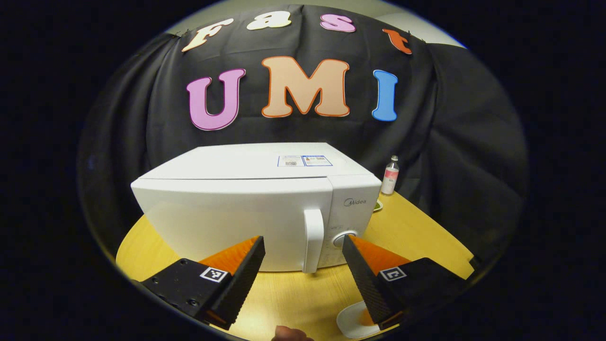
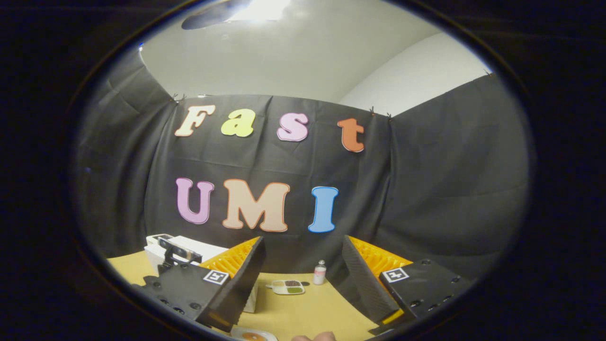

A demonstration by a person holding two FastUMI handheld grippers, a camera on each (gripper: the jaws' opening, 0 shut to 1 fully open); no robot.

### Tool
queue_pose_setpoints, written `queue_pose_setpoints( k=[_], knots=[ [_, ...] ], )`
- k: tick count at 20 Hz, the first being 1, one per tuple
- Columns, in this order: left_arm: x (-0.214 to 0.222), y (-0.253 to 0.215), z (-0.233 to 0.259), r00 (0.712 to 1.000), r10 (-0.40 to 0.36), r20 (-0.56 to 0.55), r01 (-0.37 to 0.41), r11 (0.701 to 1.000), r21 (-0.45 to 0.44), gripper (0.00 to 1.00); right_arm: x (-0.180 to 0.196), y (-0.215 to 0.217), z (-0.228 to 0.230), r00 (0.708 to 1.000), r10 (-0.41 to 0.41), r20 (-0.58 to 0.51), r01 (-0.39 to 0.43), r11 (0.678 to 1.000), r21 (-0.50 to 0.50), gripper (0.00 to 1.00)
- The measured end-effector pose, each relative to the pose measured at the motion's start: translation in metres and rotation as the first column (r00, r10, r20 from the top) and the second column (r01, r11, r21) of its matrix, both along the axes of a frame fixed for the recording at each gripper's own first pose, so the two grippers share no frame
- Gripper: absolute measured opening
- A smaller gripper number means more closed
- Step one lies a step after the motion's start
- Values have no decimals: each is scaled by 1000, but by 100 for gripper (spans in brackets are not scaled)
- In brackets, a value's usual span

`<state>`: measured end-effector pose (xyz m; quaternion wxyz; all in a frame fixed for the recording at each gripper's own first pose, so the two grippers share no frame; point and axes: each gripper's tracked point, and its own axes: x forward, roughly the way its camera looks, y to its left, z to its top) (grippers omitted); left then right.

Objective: Open the microwave oven with the left hand, put the food in, and close the microwave oven.

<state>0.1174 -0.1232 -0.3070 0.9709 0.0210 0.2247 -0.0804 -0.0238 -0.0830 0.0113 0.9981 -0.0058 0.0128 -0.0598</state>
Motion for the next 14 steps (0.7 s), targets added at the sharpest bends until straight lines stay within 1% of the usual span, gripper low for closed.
queue_pose_setpoints(
  k=[3,6,9,11,12,13,14],
  knots=[
    [14,-6,-17,1000,-1,-23,1,1000,29,100,-3,-9,2,1000,-23,1,23,1000,-20,96],
    [18,-9,-35,997,9,-81,-7,1000,26,100,-8,-13,0,999,-33,-7,33,999,-34,96],
    [22,-10,-42,995,13,-96,-12,1000,19,99,-13,-20,0,999,-51,-13,50,998,-37,96],
    [23,-17,-43,995,-14,-97,16,1000,14,96,-14,-24,-1,998,-61,-17,60,998,-35,96],
    [23,-19,-45,994,-27,-106,30,999,21,89,-15,-25,-2,998,-64,-19,63,997,-33,96],
    [25,-20,-47,993,-31,-114,35,999,28,87,-15,-27,-2,998,-66,-19,65,997,-33,96],
    [23,-19,-49,992,-32,-121,36,999,33,79,-16,-28,-1,998,-66,-18,65,997,-33,96]
  ],
)
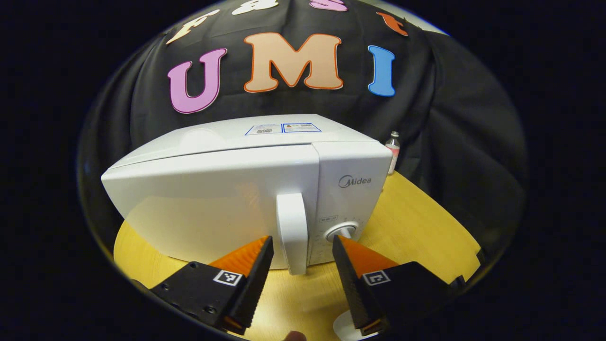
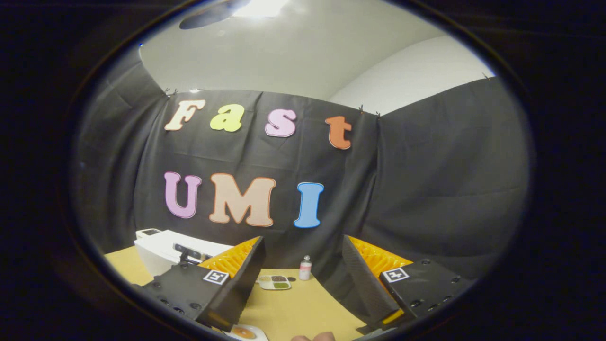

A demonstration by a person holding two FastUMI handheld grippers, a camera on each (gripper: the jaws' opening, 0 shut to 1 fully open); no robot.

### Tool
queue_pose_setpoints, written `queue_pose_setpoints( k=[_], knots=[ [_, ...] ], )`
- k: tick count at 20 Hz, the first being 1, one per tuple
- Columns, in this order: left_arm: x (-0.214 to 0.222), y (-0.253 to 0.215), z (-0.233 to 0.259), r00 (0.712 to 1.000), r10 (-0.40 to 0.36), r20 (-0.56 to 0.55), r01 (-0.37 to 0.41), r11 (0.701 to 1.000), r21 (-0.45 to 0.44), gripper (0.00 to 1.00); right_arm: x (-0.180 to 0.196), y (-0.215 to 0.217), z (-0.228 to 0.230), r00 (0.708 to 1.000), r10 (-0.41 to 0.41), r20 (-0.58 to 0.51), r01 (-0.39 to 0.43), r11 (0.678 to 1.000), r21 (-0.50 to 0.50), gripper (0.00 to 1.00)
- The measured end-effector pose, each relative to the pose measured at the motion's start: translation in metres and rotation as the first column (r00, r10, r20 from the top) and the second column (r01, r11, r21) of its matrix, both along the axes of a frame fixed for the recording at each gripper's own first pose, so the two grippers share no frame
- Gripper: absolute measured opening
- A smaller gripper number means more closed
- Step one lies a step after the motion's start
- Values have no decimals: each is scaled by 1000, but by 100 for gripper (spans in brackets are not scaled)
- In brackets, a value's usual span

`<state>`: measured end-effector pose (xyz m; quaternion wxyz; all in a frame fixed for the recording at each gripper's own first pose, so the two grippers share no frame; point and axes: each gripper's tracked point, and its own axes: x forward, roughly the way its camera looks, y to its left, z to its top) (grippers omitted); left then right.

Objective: Open the microwave oven with the left hand, put the food in, and close the microwave oven.

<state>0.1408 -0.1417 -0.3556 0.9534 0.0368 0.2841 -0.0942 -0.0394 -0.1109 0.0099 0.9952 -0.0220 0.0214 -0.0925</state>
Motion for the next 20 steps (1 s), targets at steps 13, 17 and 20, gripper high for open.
queue_pose_setpoints(
  k=[13,17,20],
  knots=[
    [0,6,-6,1000,-4,-11,4,1000,11,11,-1,-2,-3,1000,16,-2,-16,1000,8,96],
    [1,5,-5,999,-32,12,32,999,23,8,2,-1,-9,1000,27,-15,-27,1000,16,96],
    [-1,4,-4,1000,-28,5,28,1000,-1,8,5,1,-6,999,34,-6,-34,999,23,96]
  ],
)
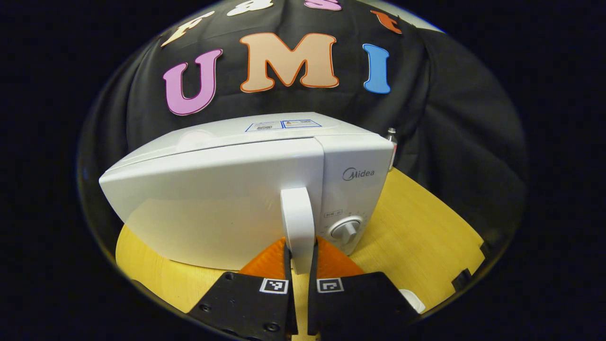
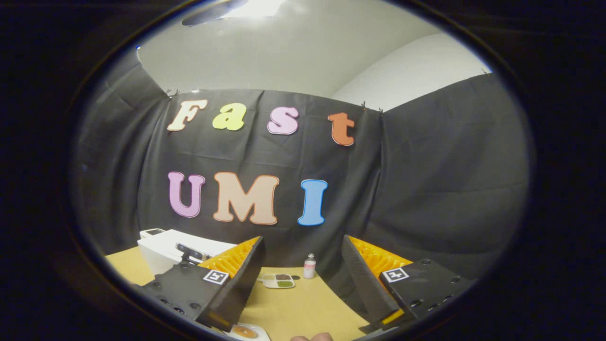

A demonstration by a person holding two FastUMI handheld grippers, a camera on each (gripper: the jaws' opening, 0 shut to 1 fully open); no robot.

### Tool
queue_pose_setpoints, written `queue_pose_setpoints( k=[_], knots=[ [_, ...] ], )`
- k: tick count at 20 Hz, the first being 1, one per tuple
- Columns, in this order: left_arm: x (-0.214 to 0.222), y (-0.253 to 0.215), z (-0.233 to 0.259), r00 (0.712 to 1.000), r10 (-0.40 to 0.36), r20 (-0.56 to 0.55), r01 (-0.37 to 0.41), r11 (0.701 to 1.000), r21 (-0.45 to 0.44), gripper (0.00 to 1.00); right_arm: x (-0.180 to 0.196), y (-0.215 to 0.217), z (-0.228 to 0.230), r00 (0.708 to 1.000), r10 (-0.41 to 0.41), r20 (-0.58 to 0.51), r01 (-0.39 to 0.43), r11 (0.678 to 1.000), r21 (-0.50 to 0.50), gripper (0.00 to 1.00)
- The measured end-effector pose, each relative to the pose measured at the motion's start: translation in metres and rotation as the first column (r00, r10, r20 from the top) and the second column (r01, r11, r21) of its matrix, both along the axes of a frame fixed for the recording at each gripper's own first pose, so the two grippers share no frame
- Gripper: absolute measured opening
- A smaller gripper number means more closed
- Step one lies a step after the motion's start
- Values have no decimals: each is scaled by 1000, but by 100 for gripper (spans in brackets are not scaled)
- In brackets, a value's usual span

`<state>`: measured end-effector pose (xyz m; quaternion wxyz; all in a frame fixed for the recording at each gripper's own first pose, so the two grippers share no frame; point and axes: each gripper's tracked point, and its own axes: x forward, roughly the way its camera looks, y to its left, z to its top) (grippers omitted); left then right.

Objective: Open the microwave oven with the left hand, put the food in, and close the microwave oven.

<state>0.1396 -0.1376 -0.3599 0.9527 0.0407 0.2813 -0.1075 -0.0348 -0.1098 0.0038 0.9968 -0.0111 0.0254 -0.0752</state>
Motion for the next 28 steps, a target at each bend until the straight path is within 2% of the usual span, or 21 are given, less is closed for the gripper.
queue_pose_setpoints(
  k=[5,7,8,9,11,14,17,22,25,26,28],
  knots=[
    [-12,1,-3,999,26,-35,-26,999,-20,6,1,0,0,1000,2,4,-2,1000,-6,96],
    [-27,2,6,1000,-1,24,1,1000,-18,7,3,0,-2,1000,-3,1,3,1000,2,96],
    [-39,6,6,999,-21,30,21,1000,-7,6,4,3,-6,1000,2,-5,-2,1000,13,100],
    [-51,10,8,999,-31,33,31,999,-9,6,5,7,-11,1000,13,-14,-13,1000,25,96],
    [-79,19,8,999,-33,22,34,999,-41,6,9,16,-25,999,36,-35,-35,999,37,97],
    [-117,39,14,998,-57,24,57,998,-33,7,17,35,-52,993,86,-79,-82,995,53,97],
    [-151,63,16,999,-51,16,52,998,-29,7,24,52,-79,983,137,-126,-135,991,24,97],
    [-198,119,22,1000,20,11,-20,1000,-19,7,33,88,-121,957,223,-186,-221,975,30,97],
    [-220,160,25,993,120,10,-120,993,0,7,31,116,-150,931,284,-228,-274,959,75,100],
    [-225,174,26,987,158,14,-158,987,4,6,29,124,-166,919,302,-253,-287,953,95,97],
    [-234,202,30,972,235,22,-235,972,8,6,23,137,-198,893,330,-306,-306,944,125,100]
  ],
)
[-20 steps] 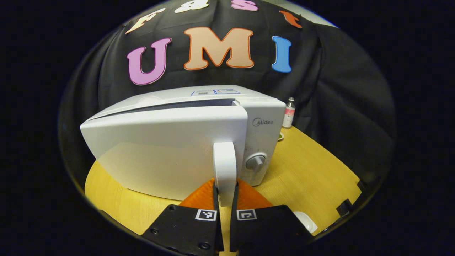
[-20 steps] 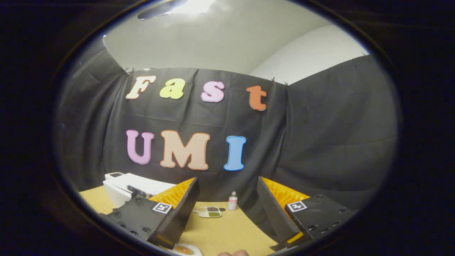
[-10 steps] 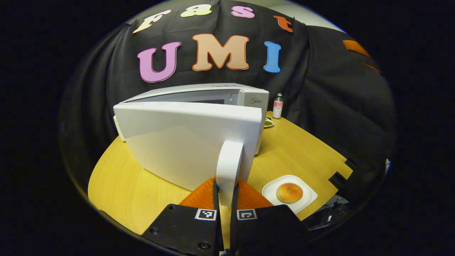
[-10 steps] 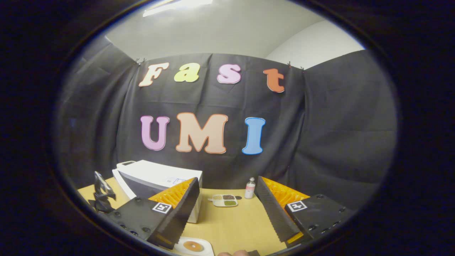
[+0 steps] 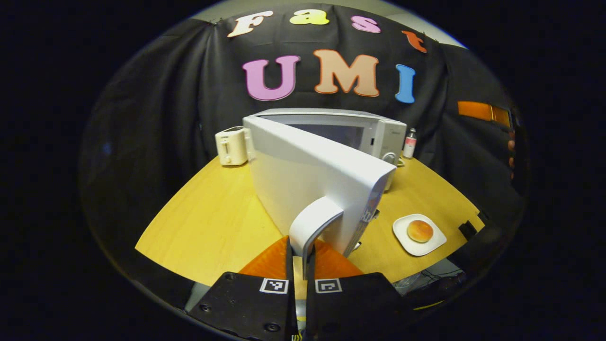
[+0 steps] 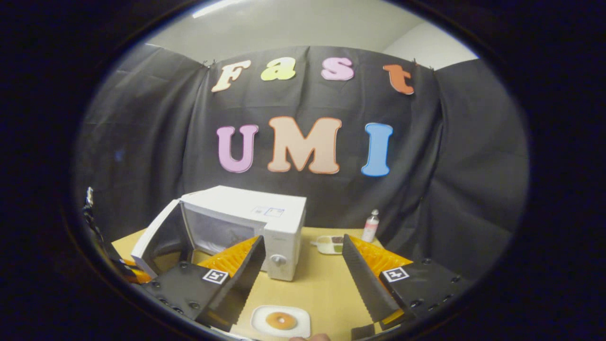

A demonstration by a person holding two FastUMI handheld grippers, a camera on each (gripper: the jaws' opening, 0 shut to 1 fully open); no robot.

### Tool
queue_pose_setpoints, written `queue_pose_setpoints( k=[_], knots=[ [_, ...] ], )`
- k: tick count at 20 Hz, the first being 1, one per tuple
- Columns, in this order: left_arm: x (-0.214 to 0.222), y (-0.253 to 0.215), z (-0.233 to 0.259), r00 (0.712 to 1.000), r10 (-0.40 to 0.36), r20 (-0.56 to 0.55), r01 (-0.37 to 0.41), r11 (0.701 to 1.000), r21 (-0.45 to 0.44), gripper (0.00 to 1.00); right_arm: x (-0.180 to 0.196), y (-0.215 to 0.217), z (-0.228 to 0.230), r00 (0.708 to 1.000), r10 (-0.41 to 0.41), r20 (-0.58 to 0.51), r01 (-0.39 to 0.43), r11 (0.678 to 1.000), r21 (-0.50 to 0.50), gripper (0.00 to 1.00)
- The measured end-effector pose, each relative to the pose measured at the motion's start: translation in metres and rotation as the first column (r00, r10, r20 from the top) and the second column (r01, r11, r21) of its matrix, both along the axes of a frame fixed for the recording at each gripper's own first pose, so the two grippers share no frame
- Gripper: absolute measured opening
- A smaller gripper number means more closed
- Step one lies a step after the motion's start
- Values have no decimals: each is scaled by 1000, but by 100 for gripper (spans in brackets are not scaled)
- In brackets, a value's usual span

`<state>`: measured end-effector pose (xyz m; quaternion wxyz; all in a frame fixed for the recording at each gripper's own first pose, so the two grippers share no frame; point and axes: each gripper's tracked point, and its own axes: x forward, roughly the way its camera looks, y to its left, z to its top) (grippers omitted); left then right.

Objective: Open the microwave oven with the left hand, put the food in, and close the microwave oven.

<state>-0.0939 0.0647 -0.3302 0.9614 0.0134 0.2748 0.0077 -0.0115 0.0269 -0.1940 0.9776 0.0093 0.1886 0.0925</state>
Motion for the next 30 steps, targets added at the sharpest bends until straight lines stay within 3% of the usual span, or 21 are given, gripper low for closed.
queue_pose_setpoints(
  k=[3,5,11,15,26,28,29,30],
  knots=[
    [-10,40,1,995,101,13,-101,995,-3,6,-14,12,-52,994,17,-109,-16,1000,11,97],
    [-15,51,3,991,128,26,-126,991,-47,6,-27,16,-81,985,23,-171,-21,1000,11,100],
    [-19,78,4,993,106,44,-101,990,-103,6,-66,30,-170,945,38,-324,-63,996,-66,98],
    [-22,90,4,996,81,47,-75,991,-107,6,-88,28,-226,905,2,-425,-47,994,-96,98],
    [-20,110,4,998,31,47,-25,993,-116,5,-105,25,-280,838,-100,-537,43,992,-116,100],
    [-19,111,3,998,26,49,-20,993,-116,6,-105,26,-281,833,-115,-541,62,991,-115,93],
    [-20,112,3,998,24,52,-18,993,-117,6,-105,27,-281,830,-119,-546,68,991,-113,80],
    [-20,112,3,998,23,54,-17,993,-117,6,-105,28,-281,828,-117,-548,69,992,-108,80]
  ],
)
